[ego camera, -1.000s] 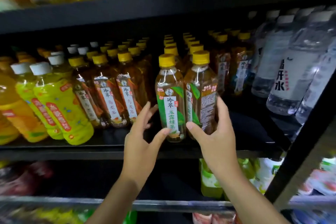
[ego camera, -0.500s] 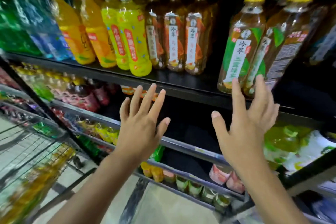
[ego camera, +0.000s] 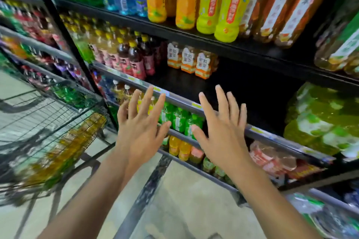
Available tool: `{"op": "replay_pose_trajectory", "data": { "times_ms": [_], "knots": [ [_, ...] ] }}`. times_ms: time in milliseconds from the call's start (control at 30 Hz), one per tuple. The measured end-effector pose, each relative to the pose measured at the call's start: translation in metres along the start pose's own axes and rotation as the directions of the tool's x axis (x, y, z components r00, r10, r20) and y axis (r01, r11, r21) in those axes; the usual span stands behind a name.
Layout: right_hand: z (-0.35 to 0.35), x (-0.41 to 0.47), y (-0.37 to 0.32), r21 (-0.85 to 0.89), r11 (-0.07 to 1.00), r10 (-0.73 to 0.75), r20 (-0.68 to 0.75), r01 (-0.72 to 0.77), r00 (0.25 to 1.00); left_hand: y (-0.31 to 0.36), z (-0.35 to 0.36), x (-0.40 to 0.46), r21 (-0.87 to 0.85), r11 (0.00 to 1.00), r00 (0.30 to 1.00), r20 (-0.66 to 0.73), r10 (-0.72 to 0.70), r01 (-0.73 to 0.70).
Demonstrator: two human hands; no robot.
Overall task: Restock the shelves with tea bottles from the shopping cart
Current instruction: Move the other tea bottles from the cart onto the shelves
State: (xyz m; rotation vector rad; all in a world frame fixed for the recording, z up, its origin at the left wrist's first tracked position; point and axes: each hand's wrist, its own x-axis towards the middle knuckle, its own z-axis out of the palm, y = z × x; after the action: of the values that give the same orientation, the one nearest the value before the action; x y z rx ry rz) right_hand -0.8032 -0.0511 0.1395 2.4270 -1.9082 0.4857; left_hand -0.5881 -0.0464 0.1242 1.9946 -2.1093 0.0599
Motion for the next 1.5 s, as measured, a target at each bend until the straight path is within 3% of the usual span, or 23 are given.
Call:
{"op": "replay_pose_trajectory", "data": {
  "times_ms": [200,433,833,967,1400,1500],
  "knots": [
    [0.04,0.003,-0.09,0.017,0.991,-0.132,0.093,0.131,0.987,-0.093,0.004,-0.063,0.039,0.984,0.98,0.092,-0.179,0.176],
    [0.089,0.001,-0.187,0.111,0.946,-0.324,0.236,0.306,0.916,-0.18,0.008,-0.144,0.025,0.901,0.893,0.125,-0.432,0.432],
    [0.165,0.046,-0.304,0.208,0.781,-0.622,0.35,0.589,0.701,-0.261,0.008,-0.204,0.056,0.635,0.626,0.121,-0.771,0.771],
    [0.187,0.071,-0.33,0.268,0.74,-0.669,0.392,0.617,0.632,-0.284,0.01,-0.191,0.057,0.564,0.555,0.126,-0.822,0.824],
    [0.266,0.216,-0.403,0.297,0.638,-0.747,0.464,0.711,0.477,-0.379,0.041,-0.082,0.075,0.488,0.475,0.14,-0.869,0.87],
    [0.289,0.237,-0.42,0.31,0.647,-0.738,0.485,0.697,0.469,-0.406,0.052,-0.07,0.073,0.458,0.442,0.165,-0.882,0.886]
  ]
}}
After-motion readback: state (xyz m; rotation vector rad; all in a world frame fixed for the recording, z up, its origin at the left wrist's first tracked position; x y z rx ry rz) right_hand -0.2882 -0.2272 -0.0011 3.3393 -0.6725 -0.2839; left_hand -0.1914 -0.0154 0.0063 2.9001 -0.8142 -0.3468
